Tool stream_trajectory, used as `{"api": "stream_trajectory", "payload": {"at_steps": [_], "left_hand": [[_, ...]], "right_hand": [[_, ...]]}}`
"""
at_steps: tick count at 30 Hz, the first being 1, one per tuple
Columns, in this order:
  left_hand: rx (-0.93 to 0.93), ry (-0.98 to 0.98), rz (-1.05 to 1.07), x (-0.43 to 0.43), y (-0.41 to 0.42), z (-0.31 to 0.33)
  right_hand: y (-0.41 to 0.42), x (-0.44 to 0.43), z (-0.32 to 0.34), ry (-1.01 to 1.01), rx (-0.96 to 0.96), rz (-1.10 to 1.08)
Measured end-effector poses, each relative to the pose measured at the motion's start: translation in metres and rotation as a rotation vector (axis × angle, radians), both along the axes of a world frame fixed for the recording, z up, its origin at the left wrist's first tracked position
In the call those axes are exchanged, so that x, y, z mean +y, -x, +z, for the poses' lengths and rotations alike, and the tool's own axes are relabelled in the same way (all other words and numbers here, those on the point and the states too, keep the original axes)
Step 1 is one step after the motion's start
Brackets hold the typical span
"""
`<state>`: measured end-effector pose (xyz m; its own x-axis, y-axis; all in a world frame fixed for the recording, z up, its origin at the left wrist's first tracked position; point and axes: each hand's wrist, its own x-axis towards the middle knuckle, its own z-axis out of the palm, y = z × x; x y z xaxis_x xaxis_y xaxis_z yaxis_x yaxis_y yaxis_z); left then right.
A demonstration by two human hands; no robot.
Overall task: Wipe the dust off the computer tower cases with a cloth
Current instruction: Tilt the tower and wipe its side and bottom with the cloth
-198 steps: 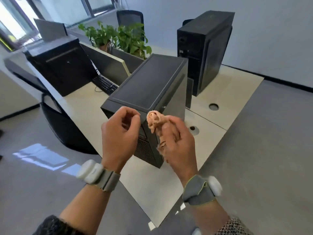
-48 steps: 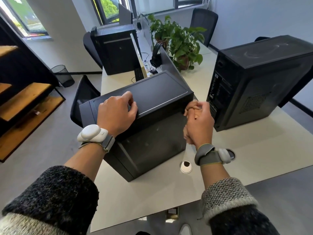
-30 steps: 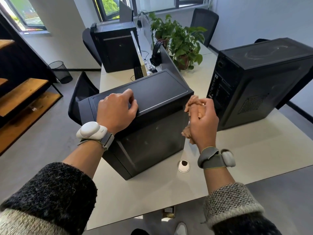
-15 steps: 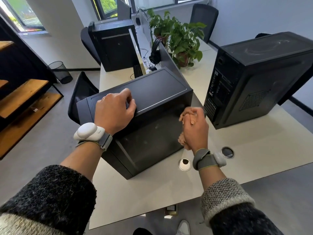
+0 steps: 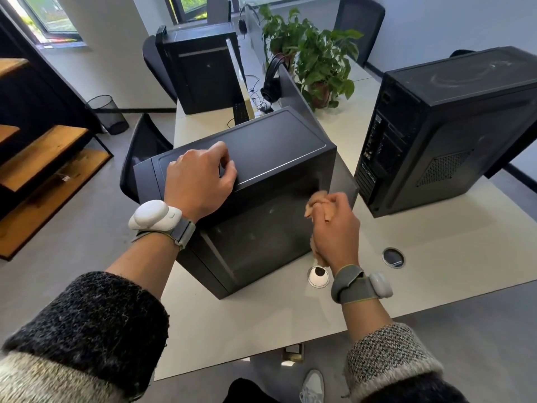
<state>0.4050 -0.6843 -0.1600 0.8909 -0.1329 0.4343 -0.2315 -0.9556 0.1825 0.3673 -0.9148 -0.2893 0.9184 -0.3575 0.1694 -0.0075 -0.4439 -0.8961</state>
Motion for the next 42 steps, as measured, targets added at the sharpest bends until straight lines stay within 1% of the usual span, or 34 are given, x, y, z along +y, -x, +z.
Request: {"api": "stream_trajectory", "payload": {"at_steps": [2,4,6,8,9,10,13,14,15,16,18,20,21,22,24,26,28,30,32,34,35,37,39,40,42], "left_hand": [[0.002,0.002,0.002,0.000,0.000,0.001],[0.002,0.000,0.001,0.000,0.000,0.001],[0.005,0.004,0.000,0.000,0.001,0.001],[-0.004,-0.001,0.006,0.000,0.002,0.002],[-0.005,-0.002,0.005,0.001,0.002,0.001],[-0.002,-0.001,0.002,0.000,0.001,0.001],[0.006,0.011,-0.005,0.000,0.000,0.000],[0.003,0.014,-0.003,0.000,-0.001,0.001],[0.001,0.016,-0.001,0.000,-0.001,0.002],[0.003,0.020,-0.002,-0.001,0.000,0.001],[0.005,0.018,-0.002,-0.001,0.000,0.001],[-0.001,0.015,0.000,0.000,0.000,0.000],[-0.002,0.015,0.000,0.000,-0.001,-0.001],[0.000,0.015,0.001,0.000,-0.001,-0.001],[-0.002,0.016,0.002,0.000,-0.002,-0.002],[-0.007,0.016,0.003,0.001,-0.002,-0.002],[-0.009,0.014,0.002,0.001,-0.002,-0.001],[-0.011,0.004,0.005,0.000,-0.002,-0.001],[-0.010,0.005,0.001,0.000,0.000,-0.003],[-0.002,0.007,0.001,-0.001,0.000,-0.003],[-0.002,0.005,0.002,0.000,-0.001,-0.002],[-0.003,0.005,0.002,0.000,-0.002,-0.002],[-0.007,-0.007,0.008,0.001,-0.001,-0.001],[-0.009,-0.012,0.007,0.001,-0.001,-0.001],[-0.003,-0.009,0.003,0.001,-0.002,-0.002]], "right_hand": [[-0.001,0.006,0.021,-0.023,-0.147,-0.011],[-0.005,0.010,0.029,-0.029,-0.190,0.018],[-0.005,0.005,0.018,-0.041,-0.098,0.038],[-0.001,-0.001,0.000,0.025,0.091,0.072],[0.003,-0.003,-0.005,0.060,0.153,0.071],[0.006,-0.003,-0.007,0.065,0.145,0.053],[0.004,0.008,0.014,0.031,-0.122,0.029],[0.001,0.013,0.019,0.041,-0.185,0.032],[-0.003,0.015,0.021,0.037,-0.208,0.037],[-0.004,0.016,0.015,0.014,-0.180,0.043],[-0.002,0.014,0.000,-0.019,-0.046,0.061],[0.004,0.009,-0.011,-0.003,0.061,0.071],[0.006,0.007,-0.008,-0.007,0.057,0.055],[0.006,0.006,0.000,-0.024,0.010,0.029],[0.002,0.007,0.023,-0.037,-0.150,0.001],[-0.002,0.013,0.040,-0.007,-0.241,0.058],[-0.001,0.020,0.035,-0.050,-0.207,0.103],[0.004,0.020,0.012,-0.098,-0.114,0.122],[0.011,0.018,-0.012,-0.081,0.002,0.134],[0.013,0.013,-0.013,-0.073,0.042,0.098],[0.011,0.012,-0.004,-0.071,0.008,0.066],[0.006,0.012,0.019,-0.070,-0.132,0.034],[-0.001,0.017,0.037,-0.056,-0.245,0.075],[-0.002,0.020,0.038,-0.072,-0.245,0.103],[0.002,0.024,0.018,-0.114,-0.147,0.115]]}}
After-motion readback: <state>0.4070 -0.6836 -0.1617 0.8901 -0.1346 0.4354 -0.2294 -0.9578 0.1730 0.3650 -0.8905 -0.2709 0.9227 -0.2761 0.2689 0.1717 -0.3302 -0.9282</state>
